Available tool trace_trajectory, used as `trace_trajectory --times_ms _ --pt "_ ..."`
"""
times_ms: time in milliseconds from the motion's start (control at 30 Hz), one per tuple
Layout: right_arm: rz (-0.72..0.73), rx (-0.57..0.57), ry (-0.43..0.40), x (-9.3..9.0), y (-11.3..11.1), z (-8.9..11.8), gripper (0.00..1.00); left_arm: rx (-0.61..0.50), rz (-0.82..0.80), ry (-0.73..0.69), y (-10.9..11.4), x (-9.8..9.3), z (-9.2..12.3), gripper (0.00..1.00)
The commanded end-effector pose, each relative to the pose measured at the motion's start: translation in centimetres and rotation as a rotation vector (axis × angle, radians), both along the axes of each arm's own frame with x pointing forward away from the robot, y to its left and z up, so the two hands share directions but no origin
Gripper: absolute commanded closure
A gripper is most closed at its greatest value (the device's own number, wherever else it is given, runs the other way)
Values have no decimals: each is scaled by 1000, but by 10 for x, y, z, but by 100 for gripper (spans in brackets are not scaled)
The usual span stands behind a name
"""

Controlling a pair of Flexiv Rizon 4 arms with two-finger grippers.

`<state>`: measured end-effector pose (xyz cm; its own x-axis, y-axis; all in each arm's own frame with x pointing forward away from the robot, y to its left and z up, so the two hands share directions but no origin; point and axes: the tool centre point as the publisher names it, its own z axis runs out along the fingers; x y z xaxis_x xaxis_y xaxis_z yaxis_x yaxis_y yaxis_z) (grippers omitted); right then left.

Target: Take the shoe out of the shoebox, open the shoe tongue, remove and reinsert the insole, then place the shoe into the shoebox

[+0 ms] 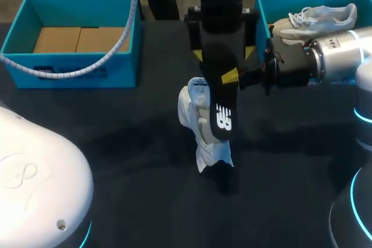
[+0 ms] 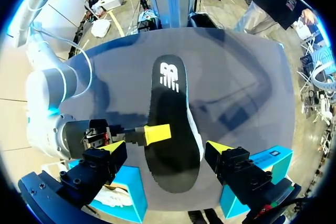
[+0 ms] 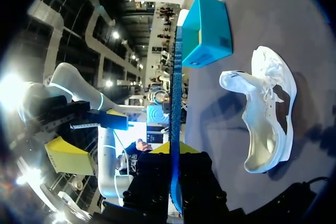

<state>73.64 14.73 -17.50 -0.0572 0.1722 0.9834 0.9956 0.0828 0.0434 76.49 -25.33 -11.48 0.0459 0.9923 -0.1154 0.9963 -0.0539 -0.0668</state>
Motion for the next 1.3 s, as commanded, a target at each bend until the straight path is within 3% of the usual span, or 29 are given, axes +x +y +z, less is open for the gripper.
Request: trace_trajectory --times_ms 33,767,1033,1300 --pt "3 -1 2 1 2 -1 100 -48 5 -5 1 0 -1 0" --pt "8 -38 -9 -2 -15 9 100 -795 65 -52 34 -2 4 0" --pt "7 -52 -6 -5 -25 17 100 -998 84 -95 49 0 5 0" --pt "-15 -21 -10 -10 -34 21 100 -1186 131 -102 56 -6 -11 0"
